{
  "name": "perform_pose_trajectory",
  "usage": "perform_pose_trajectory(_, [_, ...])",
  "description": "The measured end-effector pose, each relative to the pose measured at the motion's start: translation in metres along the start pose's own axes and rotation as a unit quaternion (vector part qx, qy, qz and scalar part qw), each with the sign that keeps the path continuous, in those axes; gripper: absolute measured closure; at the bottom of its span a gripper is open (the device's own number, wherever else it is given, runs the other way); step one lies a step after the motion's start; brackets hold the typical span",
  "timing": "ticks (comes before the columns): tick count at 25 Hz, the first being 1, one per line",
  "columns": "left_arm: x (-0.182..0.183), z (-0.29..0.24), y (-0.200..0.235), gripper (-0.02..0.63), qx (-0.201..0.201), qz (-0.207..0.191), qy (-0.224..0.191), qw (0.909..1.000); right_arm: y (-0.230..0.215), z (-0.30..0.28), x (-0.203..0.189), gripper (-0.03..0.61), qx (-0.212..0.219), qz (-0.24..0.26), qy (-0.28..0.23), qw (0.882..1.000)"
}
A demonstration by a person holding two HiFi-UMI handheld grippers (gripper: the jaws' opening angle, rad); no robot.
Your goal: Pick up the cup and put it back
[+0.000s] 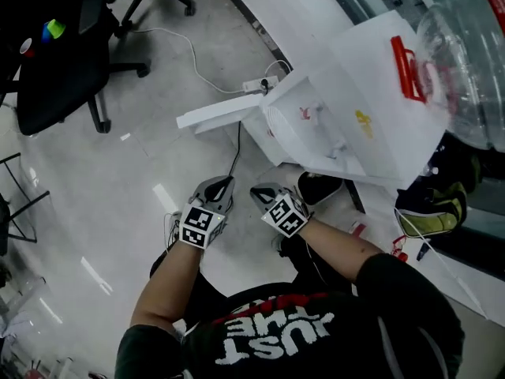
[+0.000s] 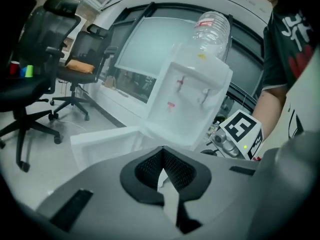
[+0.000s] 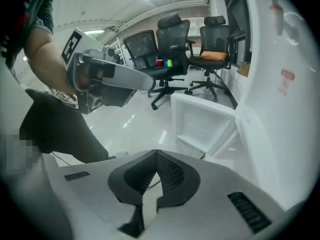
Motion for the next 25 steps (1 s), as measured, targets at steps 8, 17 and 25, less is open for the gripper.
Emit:
perform_pose_trajectory(8, [0.130, 0.100, -0.074, 0.615, -0.005, -0.007, -0.037, 0.9993, 0.044, 0.148, 0.101, 0.545, 0.011, 0.008, -0.042, 0.999])
perform_pose_trajectory(17, [0.269, 0.166, -0.142, 0.615, -0.027, -0.061, -0.062, 0.9958, 0.061, 0.304, 0.171, 0.545, -0.019, 0.000, -0.136, 0.990])
perform_pose_trajectory(25, [0.388, 0.197, -0.215, 0.615, -0.076, -0.115, -0.127, 0.9823, 0.062, 0.444, 0.229, 0.545, -0.036, -0.002, -0.243, 0.969])
Point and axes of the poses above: the fingertips, and each gripper's own axes: z backward along the fingers, y to its left, x out of its top, the point moved 8 cm from there along z, backward along the fingers, and after that the axes turned 1 degree about x, right-handed, at the moved point
